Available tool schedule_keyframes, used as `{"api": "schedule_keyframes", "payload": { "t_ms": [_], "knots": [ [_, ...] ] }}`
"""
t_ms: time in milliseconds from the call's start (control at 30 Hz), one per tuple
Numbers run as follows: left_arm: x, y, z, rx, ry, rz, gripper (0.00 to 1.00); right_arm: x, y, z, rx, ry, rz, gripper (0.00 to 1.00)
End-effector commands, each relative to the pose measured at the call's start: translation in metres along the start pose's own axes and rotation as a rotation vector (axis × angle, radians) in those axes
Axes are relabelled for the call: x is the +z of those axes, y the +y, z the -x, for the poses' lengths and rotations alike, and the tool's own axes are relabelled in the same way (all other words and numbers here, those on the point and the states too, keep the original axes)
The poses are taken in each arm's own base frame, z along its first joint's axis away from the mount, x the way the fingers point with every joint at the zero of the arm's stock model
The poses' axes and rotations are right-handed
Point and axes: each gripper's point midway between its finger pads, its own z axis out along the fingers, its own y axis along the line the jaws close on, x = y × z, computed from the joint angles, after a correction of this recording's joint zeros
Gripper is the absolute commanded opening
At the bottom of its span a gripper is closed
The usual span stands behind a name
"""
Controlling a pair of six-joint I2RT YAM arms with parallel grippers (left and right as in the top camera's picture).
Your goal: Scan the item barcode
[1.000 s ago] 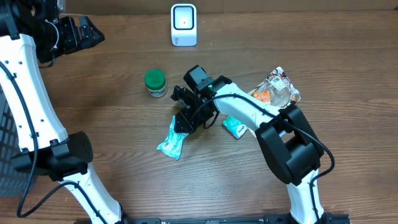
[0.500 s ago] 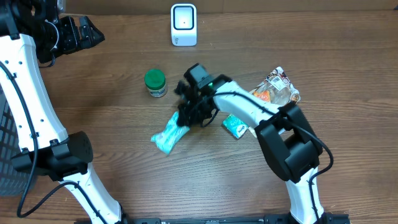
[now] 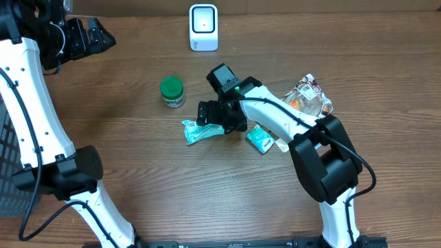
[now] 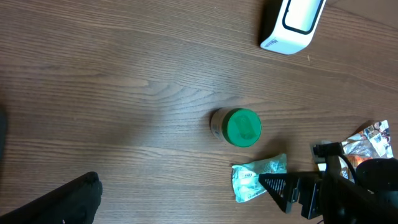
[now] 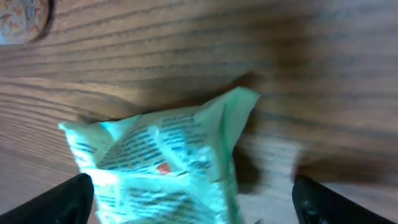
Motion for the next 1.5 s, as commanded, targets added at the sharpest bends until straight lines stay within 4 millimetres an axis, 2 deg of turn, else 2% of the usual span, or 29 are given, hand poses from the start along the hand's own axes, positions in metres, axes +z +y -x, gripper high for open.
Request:
{"api": "schedule_keyframes", "payload": {
  "t_ms": [0,67,133,233,367,433,467,533,633,700,733,867,900,933,967,1067,1133,1233,1367,1467],
  "knots": [
    [0.001,-0.003,0.0,0.008,0.002,-0.003,1.0,-0.019,-0.004,0.012,-0.158,-0.041,0.018,0.87],
    [0.001,-0.003,0.0,0.008,0.002,-0.003,1.0,-0.019,0.004,0.005,-0.26,-0.007,0.079,0.76],
    [0.001,-0.003,0.0,0.008,0.002,-0.003,1.0,-0.017,0.009,-0.003,-0.314,0.027,0.127,0.7],
    [0.001,-0.003,0.0,0.008,0.002,-0.003,1.0,-0.011,0.019,-0.012,-0.333,0.075,0.206,0.68],
    [0.001,-0.003,0.0,0.008,0.002,-0.003,1.0,0.012,0.022,-0.028,-0.29,0.16,0.246,0.67],
    [0.001,-0.003,0.0,0.008,0.002,-0.003,1.0,0.023,0.018,-0.033,-0.245,0.199,0.242,0.52],
    [0.001,-0.003,0.0,0.008,0.002,-0.003,0.99,0.028,0.017,-0.036,-0.223,0.216,0.242,0.41],
    [0.001,-0.003,0.0,0.008,0.002,-0.003,1.0,0.029,0.016,-0.036,-0.213,0.221,0.246,0.24],
    [0.001,-0.003,0.0,0.008,0.002,-0.003,1.0,0.025,0.02,-0.033,-0.208,0.224,0.292,0.15],
    [0.001,-0.003,0.0,0.008,0.002,-0.003,1.0,0.022,0.025,-0.03,-0.204,0.224,0.341,0.05],
    [0.001,-0.003,0.0,0.008,0.002,-0.003,1.0,0.02,0.028,-0.028,-0.205,0.222,0.363,0.04],
    [0.001,-0.003,0.0,0.008,0.002,-0.003,0.99,-0.008,0.041,-0.017,-0.21,0.202,0.491,0.04],
    [0.001,-0.003,0.0,0.008,0.002,-0.003,1.0,-0.021,0.043,-0.013,-0.212,0.184,0.509,0.04],
    [0.001,-0.003,0.0,0.008,0.002,-0.003,1.0,-0.045,0.045,-0.004,-0.216,0.145,0.521,0.04],
    [0.001,-0.003,0.0,0.008,0.002,-0.003,1.0,-0.053,0.046,-0.002,-0.219,0.133,0.526,0.04],
    [0.001,-0.003,0.0,0.008,0.002,-0.003,1.0,-0.116,0.056,0.011,-0.255,0.016,0.565,0.04],
    [0.001,-0.003,0.0,0.008,0.002,-0.003,1.0,-0.157,0.062,0.014,-0.291,-0.072,0.59,0.04],
    [0.001,-0.003,0.0,0.008,0.002,-0.003,1.0,-0.202,0.066,0.01,-0.33,-0.175,0.582,0.04],
    [0.001,-0.003,0.0,0.008,0.002,-0.003,1.0,-0.237,0.063,-0.001,-0.338,-0.248,0.546,0.04],
    [0.001,-0.003,0.0,0.008,0.002,-0.003,1.0,-0.243,0.061,-0.005,-0.335,-0.256,0.531,0.04]
  ]
}}
